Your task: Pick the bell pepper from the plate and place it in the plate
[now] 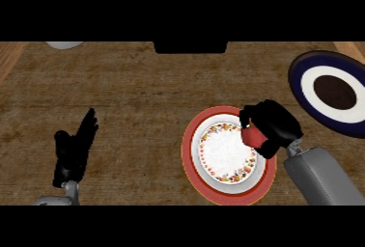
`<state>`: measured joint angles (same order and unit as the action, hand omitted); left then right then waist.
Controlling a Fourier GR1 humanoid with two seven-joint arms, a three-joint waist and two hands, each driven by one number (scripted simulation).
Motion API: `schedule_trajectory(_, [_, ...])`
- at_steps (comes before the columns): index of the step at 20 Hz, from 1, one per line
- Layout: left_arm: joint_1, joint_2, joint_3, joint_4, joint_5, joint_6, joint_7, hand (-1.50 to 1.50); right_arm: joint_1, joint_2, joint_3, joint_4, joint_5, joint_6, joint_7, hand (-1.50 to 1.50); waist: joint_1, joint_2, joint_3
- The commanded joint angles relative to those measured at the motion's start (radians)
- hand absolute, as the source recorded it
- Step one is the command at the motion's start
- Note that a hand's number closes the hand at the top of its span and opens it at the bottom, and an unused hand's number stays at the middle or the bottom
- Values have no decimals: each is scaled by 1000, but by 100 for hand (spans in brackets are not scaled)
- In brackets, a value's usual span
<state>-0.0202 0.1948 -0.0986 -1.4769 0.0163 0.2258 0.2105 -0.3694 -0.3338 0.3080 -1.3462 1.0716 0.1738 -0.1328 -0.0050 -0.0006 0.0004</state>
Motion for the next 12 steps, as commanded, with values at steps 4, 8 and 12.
schedule_trajectory(4, [20, -34, -11, 20, -19, 14, -36, 0, 97, -104, -231, 3, -103, -242, -151, 150, -2, 1, 0])
schedule_trajectory(8, [-45, -17, 5, 12, -20, 10, 47, 0, 114, -85, -303, -148, -193, -229, -137, 150, -9, -2, 0])
schedule_trajectory(12, [-25, -3, 28, 39, -11, -4, 7, 0, 166, -91, -428, -273, -267, -317, -128, 150, -22, -4, 0])
